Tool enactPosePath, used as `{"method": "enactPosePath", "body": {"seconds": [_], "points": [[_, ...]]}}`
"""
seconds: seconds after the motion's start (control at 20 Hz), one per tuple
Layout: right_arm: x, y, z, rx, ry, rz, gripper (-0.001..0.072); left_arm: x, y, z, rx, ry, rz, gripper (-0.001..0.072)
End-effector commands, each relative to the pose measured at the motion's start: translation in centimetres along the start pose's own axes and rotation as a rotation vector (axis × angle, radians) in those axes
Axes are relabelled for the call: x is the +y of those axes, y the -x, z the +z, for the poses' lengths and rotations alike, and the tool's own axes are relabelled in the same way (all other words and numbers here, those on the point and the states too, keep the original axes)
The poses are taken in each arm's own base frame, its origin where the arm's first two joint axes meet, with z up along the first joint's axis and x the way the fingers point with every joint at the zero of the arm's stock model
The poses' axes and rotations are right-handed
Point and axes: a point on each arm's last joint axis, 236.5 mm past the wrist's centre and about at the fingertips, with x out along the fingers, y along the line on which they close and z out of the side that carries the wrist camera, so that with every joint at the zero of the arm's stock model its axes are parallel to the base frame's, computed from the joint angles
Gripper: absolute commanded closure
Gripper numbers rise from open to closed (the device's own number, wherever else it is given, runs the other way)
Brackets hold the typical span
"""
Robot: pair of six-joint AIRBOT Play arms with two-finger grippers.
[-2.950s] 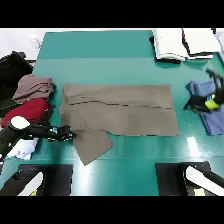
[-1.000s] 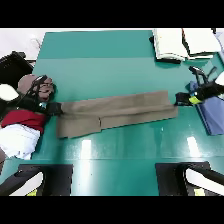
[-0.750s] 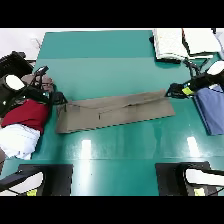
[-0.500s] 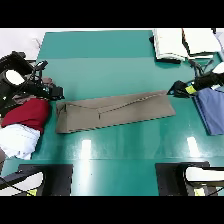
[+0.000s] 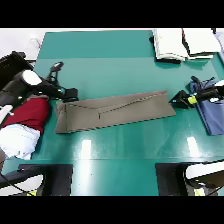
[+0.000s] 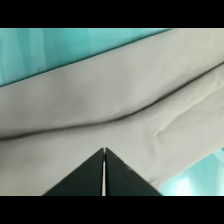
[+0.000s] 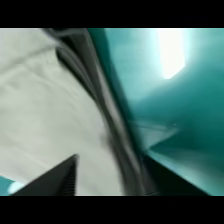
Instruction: Fold the shirts.
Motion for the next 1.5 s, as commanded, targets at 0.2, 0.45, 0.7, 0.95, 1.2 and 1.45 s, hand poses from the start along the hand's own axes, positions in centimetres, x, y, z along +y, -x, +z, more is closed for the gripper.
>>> {"method": "enactPosePath", "body": {"seconds": [0.2, 0.45, 0.7, 0.95, 1.2, 1.45], "points": [[7.0, -0.5, 2.4, 0.004, 0.201, 0.052, 0.0699, -7.6, -8.3, -0.8, 0.072, -0.042, -0.089, 0.0682], [20.5, 8.6, 1.8, -0.181, 0.441, 0.233, 0.0699, -11.9, -13.4, -0.5, 0.119, -0.106, -0.13, 0.0682], [30.7, 11.2, -3.8, -0.222, 0.655, 0.295, 0.0699, -14.0, -16.6, -0.5, 0.135, -0.07, -0.169, 0.0683], [36.4, 10.0, -7.6, -0.197, 0.757, 0.359, 0.0699, -13.9, -17.0, 0.3, 0.105, -0.032, -0.167, 0.0682], [40.6, 7.4, -11.3, -0.162, 0.836, 0.414, 0.0699, -11.2, -11.0, 4.7, 0.088, -0.043, -0.146, 0.0682], [46.2, 1.0, -15.5, -0.128, 0.888, 0.49, 0.0698, -4.1, 7.4, 14.4, -0.302, -0.067, 0.015, 0.0682]]}}
